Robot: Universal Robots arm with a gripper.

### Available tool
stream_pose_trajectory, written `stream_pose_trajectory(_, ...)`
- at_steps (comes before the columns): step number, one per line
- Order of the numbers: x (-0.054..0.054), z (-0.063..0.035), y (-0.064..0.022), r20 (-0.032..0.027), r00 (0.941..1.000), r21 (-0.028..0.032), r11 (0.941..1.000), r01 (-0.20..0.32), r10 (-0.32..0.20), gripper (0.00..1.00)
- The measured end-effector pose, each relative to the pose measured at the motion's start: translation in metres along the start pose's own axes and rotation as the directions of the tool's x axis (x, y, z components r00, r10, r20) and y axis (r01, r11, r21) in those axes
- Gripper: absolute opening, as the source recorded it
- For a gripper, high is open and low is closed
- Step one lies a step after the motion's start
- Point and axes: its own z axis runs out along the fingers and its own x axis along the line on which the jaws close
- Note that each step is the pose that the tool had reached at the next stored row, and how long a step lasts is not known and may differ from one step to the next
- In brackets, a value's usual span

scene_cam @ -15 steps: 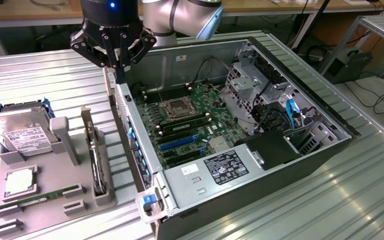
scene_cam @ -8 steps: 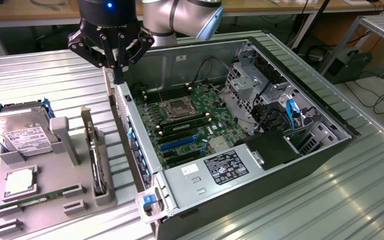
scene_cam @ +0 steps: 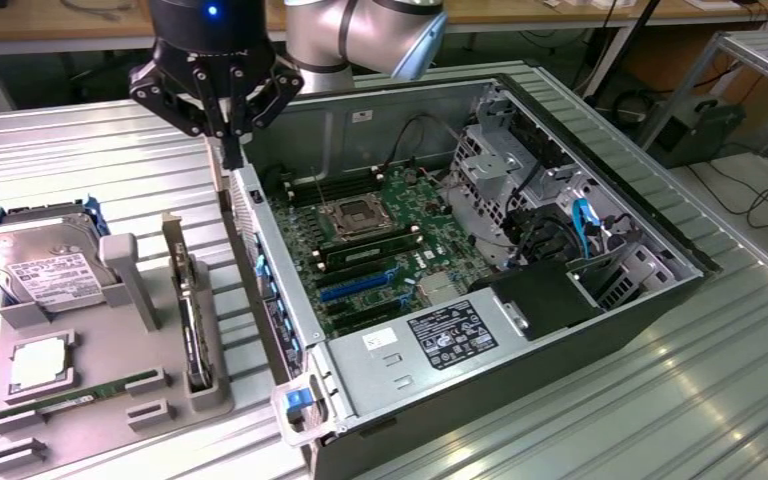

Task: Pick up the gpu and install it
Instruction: 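Reach for the gpu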

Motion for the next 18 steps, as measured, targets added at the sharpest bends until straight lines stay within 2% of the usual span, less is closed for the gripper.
stream_pose_trajectory(18,0.008,0.0,-0.0006,0.0001,1.0,-0.0001,1.0,0.0,0.0,0.11)
